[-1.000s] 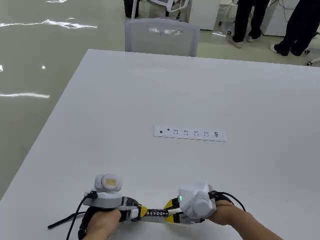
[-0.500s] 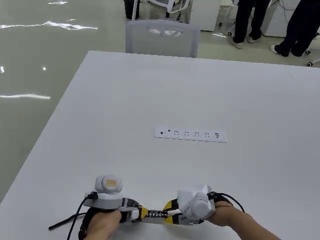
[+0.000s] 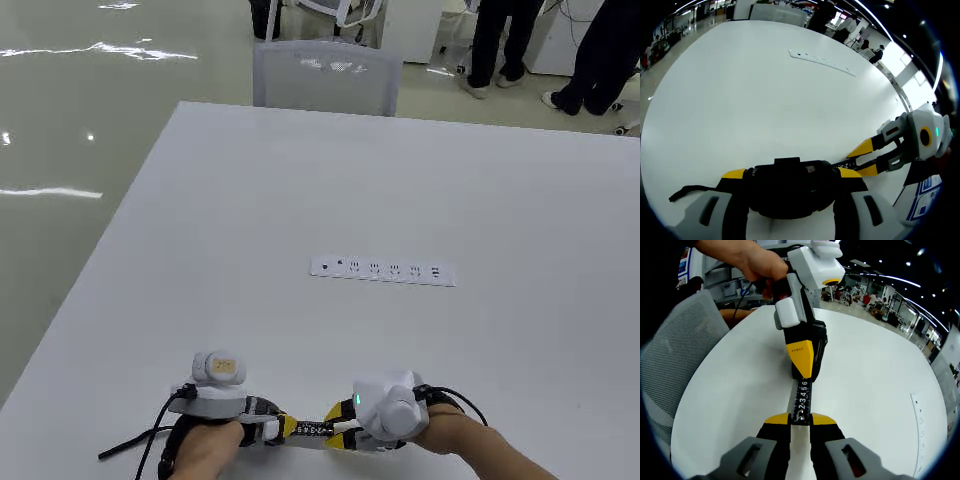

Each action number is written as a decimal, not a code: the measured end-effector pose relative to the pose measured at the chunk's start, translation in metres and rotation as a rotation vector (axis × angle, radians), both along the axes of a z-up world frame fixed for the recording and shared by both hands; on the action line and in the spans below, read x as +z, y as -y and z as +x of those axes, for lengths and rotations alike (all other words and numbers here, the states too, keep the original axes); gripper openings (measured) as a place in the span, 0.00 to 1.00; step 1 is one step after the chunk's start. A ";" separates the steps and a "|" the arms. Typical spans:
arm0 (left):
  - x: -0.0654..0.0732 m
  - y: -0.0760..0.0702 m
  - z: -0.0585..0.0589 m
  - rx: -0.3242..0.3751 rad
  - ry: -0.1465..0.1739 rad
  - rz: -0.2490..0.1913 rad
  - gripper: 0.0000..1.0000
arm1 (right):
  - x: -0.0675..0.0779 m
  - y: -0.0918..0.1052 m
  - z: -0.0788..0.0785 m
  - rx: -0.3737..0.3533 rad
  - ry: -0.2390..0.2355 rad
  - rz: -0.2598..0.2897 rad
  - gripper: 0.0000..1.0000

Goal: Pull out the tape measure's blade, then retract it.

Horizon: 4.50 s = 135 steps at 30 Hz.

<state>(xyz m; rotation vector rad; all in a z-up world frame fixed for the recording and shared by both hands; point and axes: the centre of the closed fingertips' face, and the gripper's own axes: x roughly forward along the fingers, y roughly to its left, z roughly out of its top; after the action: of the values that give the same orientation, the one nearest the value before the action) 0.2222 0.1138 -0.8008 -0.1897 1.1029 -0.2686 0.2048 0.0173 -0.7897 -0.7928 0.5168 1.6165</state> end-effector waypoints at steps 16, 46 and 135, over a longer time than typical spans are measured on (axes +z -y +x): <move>0.008 0.002 -0.006 -0.013 -0.001 0.005 0.65 | -0.001 -0.002 -0.001 -0.004 -0.005 -0.001 0.13; 0.010 0.002 -0.006 -0.008 0.006 -0.024 0.65 | 0.001 -0.015 -0.002 -0.003 -0.003 0.018 0.13; 0.005 0.002 -0.005 -0.028 0.003 -0.020 0.65 | -0.004 -0.051 -0.006 -0.006 -0.007 0.038 0.13</move>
<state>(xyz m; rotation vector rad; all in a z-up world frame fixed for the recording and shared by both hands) 0.2170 0.1119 -0.7954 -0.1915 1.1005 -0.3053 0.1986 0.0680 -0.7936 -0.7573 0.4915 1.6198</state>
